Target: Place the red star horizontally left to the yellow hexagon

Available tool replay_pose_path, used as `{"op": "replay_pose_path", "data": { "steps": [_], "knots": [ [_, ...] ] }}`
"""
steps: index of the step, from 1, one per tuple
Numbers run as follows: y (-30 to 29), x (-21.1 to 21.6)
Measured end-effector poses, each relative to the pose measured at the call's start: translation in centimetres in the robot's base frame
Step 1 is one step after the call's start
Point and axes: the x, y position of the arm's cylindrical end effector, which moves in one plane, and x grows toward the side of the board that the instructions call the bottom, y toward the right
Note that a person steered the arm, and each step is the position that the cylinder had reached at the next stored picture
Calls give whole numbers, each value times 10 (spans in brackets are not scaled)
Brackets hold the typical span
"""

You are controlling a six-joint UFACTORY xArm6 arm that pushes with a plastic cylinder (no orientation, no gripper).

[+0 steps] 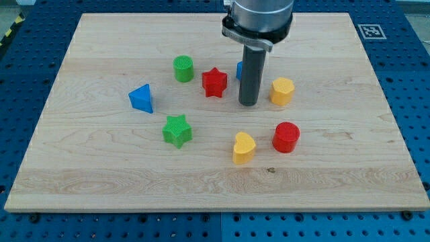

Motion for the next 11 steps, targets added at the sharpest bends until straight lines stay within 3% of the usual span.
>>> {"op": "replay_pose_path", "data": {
  "steps": [2, 6, 11],
  "knots": [
    [0, -44],
    [-55, -63],
    [-61, -34]
  ]
}}
